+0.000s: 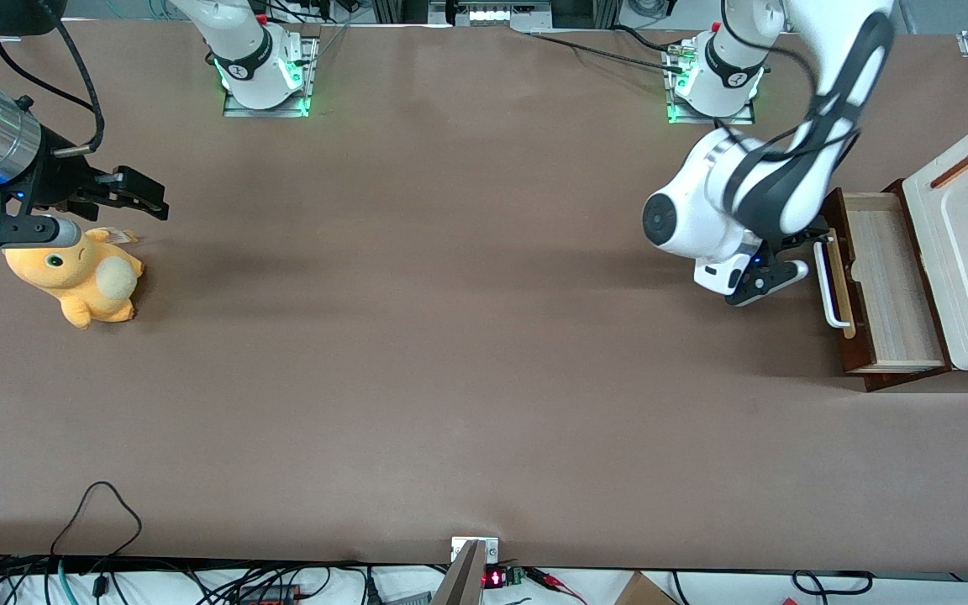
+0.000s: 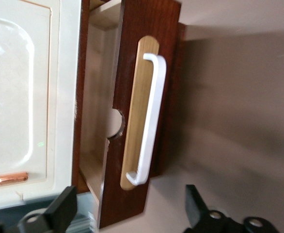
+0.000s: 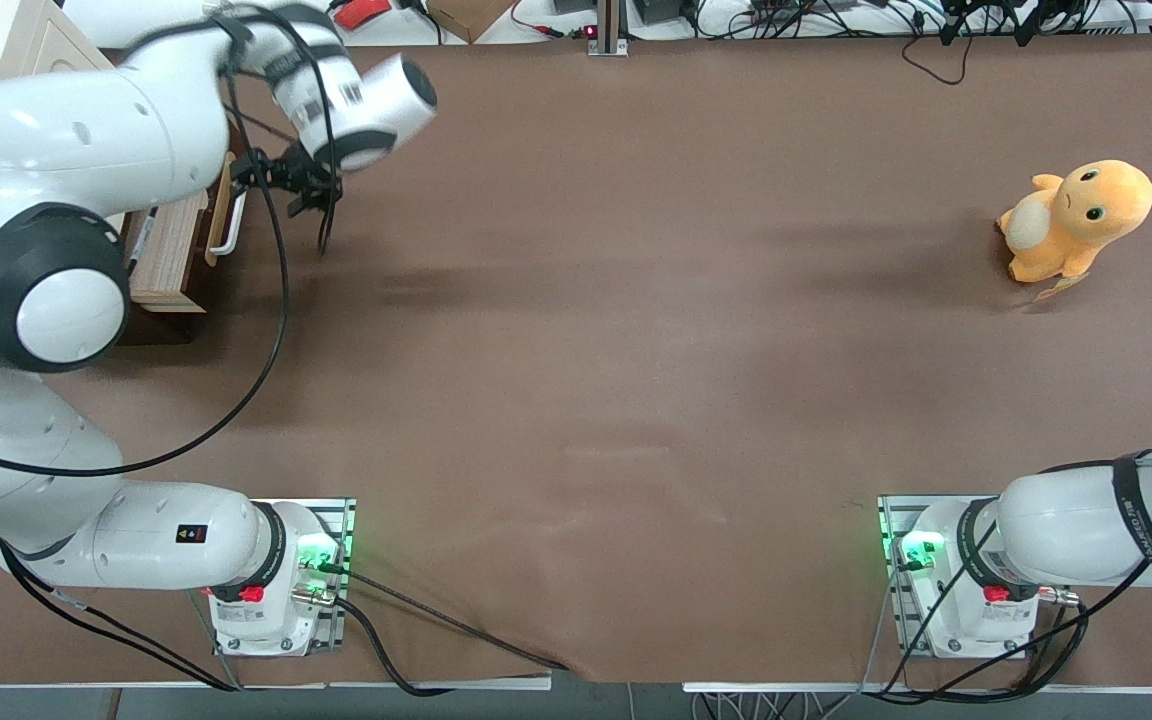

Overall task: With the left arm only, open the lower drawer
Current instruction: 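Open the left gripper and lift it off the handle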

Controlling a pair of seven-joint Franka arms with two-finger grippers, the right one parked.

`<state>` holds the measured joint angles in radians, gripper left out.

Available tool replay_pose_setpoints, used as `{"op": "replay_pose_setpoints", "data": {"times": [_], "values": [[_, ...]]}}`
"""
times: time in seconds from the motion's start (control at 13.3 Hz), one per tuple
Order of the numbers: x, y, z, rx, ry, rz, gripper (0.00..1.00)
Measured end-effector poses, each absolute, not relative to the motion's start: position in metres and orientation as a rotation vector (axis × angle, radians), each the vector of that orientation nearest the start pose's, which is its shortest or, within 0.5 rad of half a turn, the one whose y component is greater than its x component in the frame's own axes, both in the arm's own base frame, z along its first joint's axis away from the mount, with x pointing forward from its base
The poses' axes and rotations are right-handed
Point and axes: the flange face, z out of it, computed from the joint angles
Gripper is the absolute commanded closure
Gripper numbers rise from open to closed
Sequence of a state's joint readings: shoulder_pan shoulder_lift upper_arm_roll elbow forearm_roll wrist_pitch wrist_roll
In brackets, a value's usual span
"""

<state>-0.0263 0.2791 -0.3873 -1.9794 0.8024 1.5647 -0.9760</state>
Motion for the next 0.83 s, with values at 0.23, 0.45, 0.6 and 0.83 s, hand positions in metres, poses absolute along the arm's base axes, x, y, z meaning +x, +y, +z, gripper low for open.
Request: {"op": "replay_pose_setpoints", "data": {"times": [0.23,0.45,0.6,0.83], "values": [[0.544,-0.156,0.424,-2.451,-0.253,0.079,0.00],[0.549,-0.142,0.521,-2.681,-0.250,0.115,0.00],[0.551,-0.119,0.572,-2.823,-0.266,0.100,0.00],[0.552,-0.075,0.608,-2.967,-0.216,0.095,0.00]]}}
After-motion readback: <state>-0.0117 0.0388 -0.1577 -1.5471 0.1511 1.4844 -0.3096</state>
